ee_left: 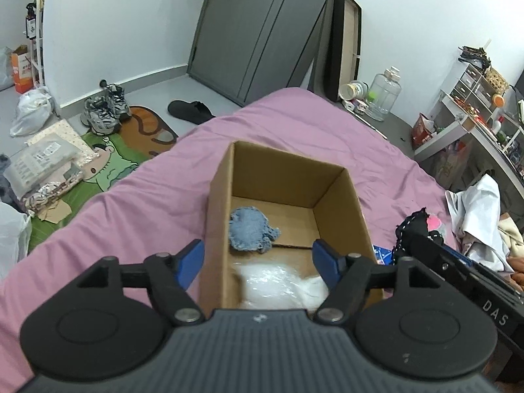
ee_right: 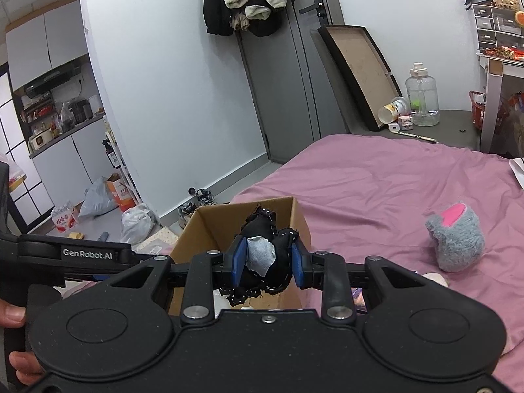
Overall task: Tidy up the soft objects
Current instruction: 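Open both tools to drop the bead bag and lace pouch into the box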
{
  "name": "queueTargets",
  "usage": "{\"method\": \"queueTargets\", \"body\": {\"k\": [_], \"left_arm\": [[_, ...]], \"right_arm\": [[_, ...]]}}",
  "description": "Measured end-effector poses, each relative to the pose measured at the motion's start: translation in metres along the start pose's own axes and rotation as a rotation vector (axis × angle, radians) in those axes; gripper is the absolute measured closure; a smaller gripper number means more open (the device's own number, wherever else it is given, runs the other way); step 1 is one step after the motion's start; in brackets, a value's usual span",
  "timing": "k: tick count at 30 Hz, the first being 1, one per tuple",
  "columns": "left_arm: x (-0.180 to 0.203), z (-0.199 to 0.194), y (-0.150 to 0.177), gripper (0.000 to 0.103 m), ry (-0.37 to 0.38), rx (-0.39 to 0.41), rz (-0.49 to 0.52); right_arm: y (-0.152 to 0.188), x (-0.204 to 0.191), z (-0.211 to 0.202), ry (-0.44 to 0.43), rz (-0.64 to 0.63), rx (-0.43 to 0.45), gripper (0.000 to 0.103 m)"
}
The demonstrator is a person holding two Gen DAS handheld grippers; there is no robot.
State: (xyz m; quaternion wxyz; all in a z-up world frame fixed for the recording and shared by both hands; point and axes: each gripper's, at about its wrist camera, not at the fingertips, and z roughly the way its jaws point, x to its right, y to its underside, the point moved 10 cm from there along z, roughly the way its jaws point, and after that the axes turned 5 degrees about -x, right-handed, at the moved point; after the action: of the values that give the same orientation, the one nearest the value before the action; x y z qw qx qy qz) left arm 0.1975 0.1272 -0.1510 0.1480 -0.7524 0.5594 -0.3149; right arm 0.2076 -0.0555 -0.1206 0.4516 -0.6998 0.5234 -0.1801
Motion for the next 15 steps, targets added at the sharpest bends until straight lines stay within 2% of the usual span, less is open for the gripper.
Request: {"method": "queueTargets", "body": {"k": [3, 6, 8, 9, 11, 15], "left_arm": [[-0.002, -0.002, -0.001, 0.031, 0.003, 0.002, -0.009], [-0.002, -0.003, 0.0, 0.031, -0.001, -0.001, -0.012], [0.0, -0.004, 0.002, 0.031, -0.004, -0.006, -0.007], [0.0, -0.004, 0.002, 0.031, -0.006, -0.009, -0.002], [0.004, -0.004, 0.004, 0.028, -0.016, -0.018, 0.012], [0.01, -0.008, 0.006, 0.019, -0.037, -0.025, 0.018]], "right_arm": [[0.0, -0.003, 0.004, -0.002, 0.001, -0.007, 0.073], [-0.001, -0.007, 0.007, -0.005, -0.009, -0.01, 0.067], [0.0, -0.007, 0.007, -0.001, -0.014, -0.012, 0.055], [0.0, -0.007, 0.007, -0.002, -0.011, -0.013, 0.053], [-0.002, -0.004, 0.003, 0.001, 0.006, -0.004, 0.047], [-0.009, 0.006, -0.002, 0.007, 0.06, -0.006, 0.043]]}}
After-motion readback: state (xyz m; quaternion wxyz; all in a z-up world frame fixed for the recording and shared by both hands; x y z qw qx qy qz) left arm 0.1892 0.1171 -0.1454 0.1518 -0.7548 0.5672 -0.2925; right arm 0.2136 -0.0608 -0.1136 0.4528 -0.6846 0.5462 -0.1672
